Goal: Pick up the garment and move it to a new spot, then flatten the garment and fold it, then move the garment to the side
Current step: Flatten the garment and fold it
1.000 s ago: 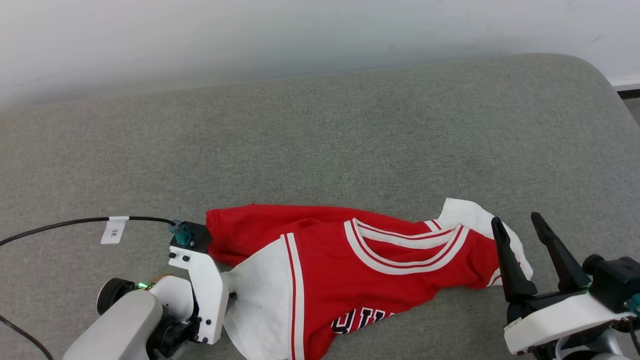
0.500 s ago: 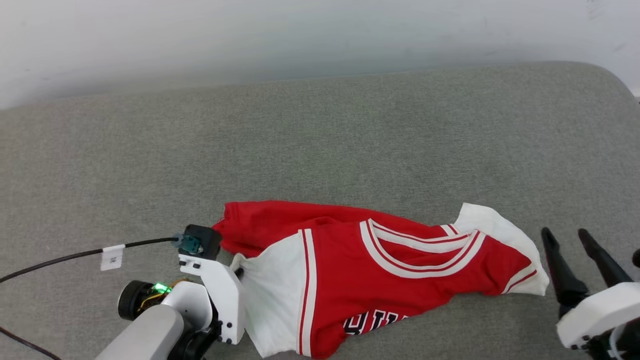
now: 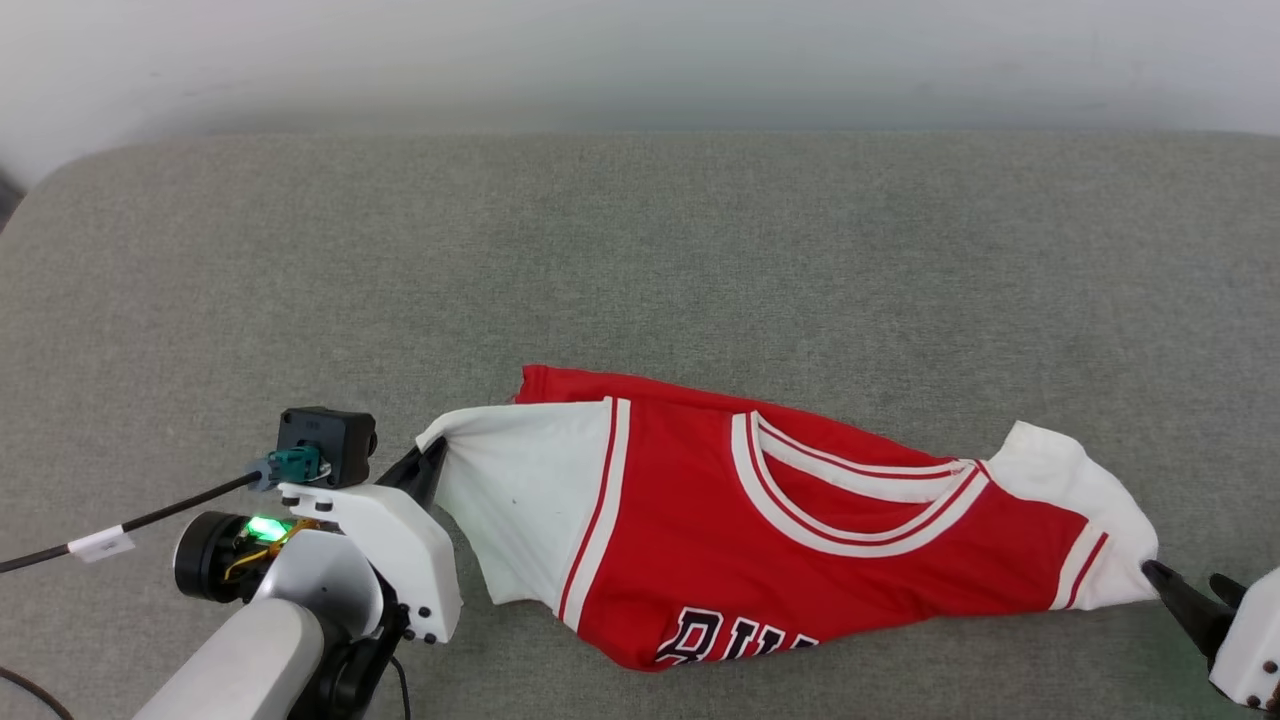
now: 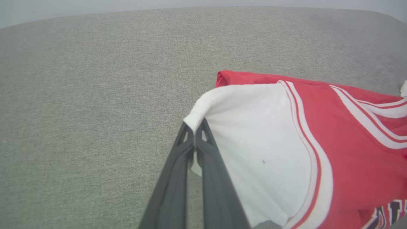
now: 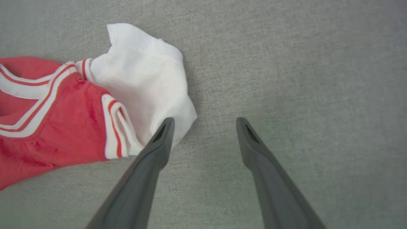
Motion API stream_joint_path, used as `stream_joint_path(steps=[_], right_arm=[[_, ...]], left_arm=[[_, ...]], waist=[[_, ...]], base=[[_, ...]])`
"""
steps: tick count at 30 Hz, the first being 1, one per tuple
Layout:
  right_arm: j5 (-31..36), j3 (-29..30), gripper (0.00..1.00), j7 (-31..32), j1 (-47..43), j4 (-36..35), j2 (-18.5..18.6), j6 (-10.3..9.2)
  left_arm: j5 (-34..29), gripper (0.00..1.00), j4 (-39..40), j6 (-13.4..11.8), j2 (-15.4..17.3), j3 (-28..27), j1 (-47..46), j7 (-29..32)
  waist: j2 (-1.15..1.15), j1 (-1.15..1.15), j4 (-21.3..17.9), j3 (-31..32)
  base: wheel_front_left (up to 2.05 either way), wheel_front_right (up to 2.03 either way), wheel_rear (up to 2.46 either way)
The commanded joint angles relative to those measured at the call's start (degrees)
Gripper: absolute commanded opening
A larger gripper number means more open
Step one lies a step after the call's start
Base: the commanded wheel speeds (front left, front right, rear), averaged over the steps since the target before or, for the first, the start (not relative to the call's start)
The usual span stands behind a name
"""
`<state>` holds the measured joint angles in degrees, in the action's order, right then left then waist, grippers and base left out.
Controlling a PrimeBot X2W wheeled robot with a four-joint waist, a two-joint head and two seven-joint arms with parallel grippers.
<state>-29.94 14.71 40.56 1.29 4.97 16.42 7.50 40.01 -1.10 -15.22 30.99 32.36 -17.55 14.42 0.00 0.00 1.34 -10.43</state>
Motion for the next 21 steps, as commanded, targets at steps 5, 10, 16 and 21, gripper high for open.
stream_joint_path(steps=[5,10,16,21], right_arm=[[-0.6,-1.9,1.0,4.3,4.2,2.8,0.8,-0.02],[-1.7,-4.2,1.0,9.1,5.0,7.4,-1.7,-0.01],[-1.9,-5.1,0.0,10.0,5.1,7.6,-2.4,0.04],[-1.1,-4.9,0.0,7.1,7.7,3.1,0.0,0.04]], left_arm=[[-1.2,0.0,3.9,-0.8,0.2,0.0,-0.9,-0.7],[-1.8,0.0,5.0,-0.9,0.0,0.2,-1.6,-1.2],[-1.3,0.0,4.8,-1.0,0.2,-0.1,-0.7,-1.9],[-0.6,0.0,4.1,-1.2,0.5,-0.8,-0.1,-2.1]], waist=[[0.0,0.0,1.5,-3.2],[0.0,0.0,2.1,-4.6],[0.0,0.0,1.8,-4.1],[0.0,0.0,0.5,-2.1]], base=[[0.0,0.0,0.0],[0.0,0.0,0.0],[0.0,0.0,0.0],[0.0,0.0,0.0]])
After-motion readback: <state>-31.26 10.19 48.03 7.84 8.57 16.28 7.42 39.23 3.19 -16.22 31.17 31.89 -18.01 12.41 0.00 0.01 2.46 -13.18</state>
